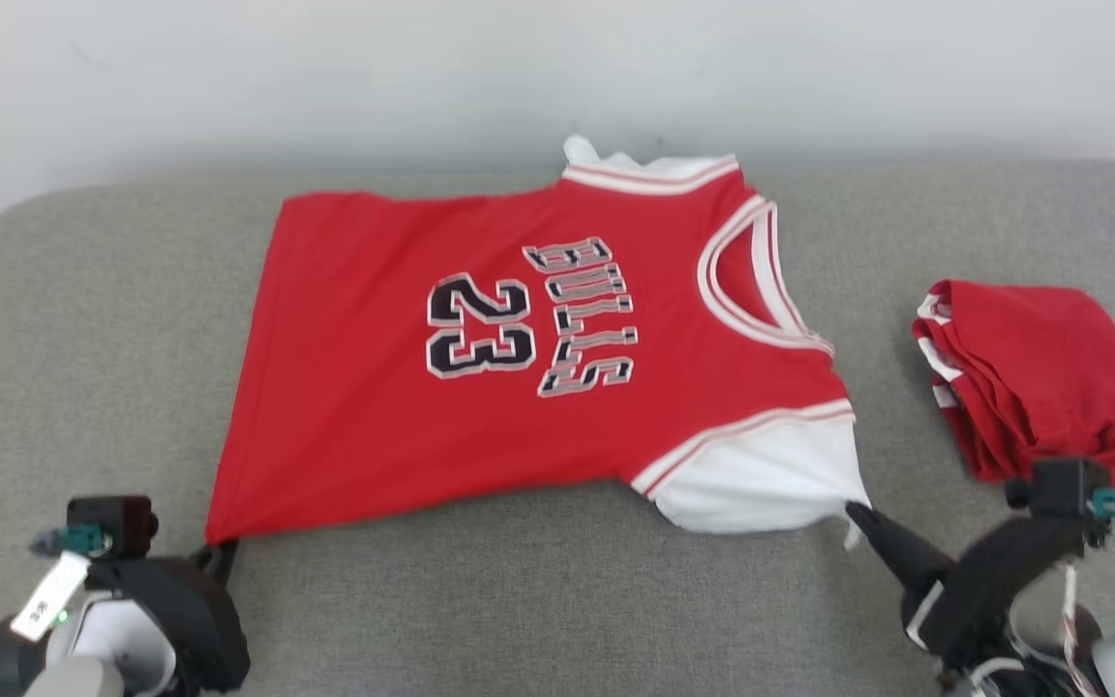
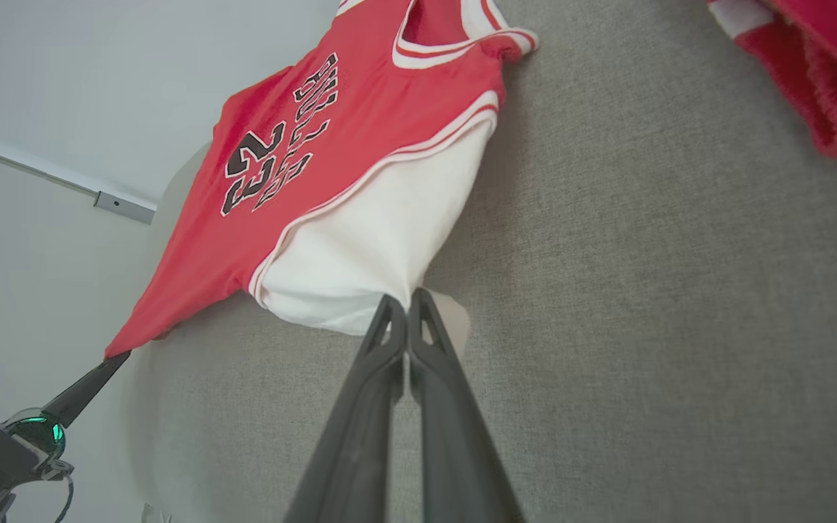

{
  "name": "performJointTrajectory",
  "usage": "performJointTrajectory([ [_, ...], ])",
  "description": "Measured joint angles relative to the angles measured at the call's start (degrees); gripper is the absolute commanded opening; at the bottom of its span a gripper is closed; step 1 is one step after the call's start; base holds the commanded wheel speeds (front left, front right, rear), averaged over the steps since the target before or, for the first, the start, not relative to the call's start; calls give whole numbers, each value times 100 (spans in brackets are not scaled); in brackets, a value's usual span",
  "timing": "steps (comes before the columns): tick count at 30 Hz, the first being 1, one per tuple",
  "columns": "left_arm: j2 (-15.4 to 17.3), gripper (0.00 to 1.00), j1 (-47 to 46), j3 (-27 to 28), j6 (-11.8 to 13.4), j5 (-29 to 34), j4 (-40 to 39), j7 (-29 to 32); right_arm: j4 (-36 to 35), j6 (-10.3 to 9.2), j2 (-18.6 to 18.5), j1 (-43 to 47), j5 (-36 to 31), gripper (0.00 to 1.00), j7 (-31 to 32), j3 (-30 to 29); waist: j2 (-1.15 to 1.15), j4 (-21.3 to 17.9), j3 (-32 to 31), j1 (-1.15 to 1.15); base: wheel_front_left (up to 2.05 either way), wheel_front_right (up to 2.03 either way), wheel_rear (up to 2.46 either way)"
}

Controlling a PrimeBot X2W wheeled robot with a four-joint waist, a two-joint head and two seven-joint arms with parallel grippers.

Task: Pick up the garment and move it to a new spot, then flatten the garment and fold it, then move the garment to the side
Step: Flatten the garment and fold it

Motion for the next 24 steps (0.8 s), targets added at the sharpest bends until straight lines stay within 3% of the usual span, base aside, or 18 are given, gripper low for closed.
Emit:
performJointTrajectory([
  [11, 97, 0, 1119, -45, 182, 0, -536, -42, -1112, -59, -208, 1414, 258, 0, 304, -219, 0, 10, -327, 0, 0, 0, 0],
  [24, 270, 0, 1287, -70, 413, 115, -984, 38, -1395, -265, -208, 2076, 322, 0, 760, -36, 1, 33, -239, 1, 0, 0, 0],
])
